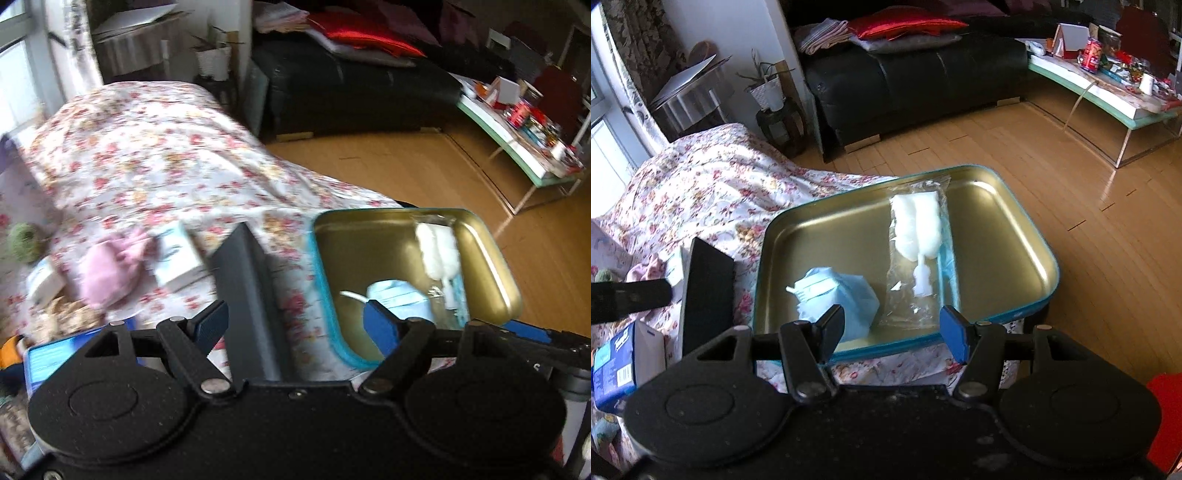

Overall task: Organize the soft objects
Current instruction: 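Lower the blue mask into the gold tin and open the left tool, then move the right tool to a second blue mask while the left tool approaches the plush toy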

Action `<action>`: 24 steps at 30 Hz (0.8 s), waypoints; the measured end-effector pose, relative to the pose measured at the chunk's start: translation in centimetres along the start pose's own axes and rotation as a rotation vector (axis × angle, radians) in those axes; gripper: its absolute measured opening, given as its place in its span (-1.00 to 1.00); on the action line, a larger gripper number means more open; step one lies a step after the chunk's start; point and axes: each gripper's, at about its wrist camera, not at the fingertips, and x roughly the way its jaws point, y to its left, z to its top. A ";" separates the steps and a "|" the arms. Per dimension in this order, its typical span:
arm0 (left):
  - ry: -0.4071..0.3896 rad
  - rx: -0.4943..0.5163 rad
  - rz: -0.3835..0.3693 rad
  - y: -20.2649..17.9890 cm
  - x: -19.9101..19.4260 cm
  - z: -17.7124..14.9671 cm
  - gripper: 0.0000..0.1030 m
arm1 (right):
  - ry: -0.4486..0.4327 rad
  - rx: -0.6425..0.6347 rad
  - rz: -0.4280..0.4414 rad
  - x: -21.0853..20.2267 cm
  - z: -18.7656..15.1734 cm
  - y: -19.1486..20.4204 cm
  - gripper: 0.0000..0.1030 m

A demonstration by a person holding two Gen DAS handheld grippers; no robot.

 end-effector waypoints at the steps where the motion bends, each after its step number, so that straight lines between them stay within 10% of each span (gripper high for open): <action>1: -0.005 -0.011 0.011 0.7 -0.4 -0.2 0.47 | 0.002 -0.004 0.004 0.0 -0.1 0.2 0.10; 24: -0.073 -0.275 0.343 17.6 -6.1 -6.2 0.49 | 0.081 -0.243 0.149 -0.9 -4.3 10.3 0.16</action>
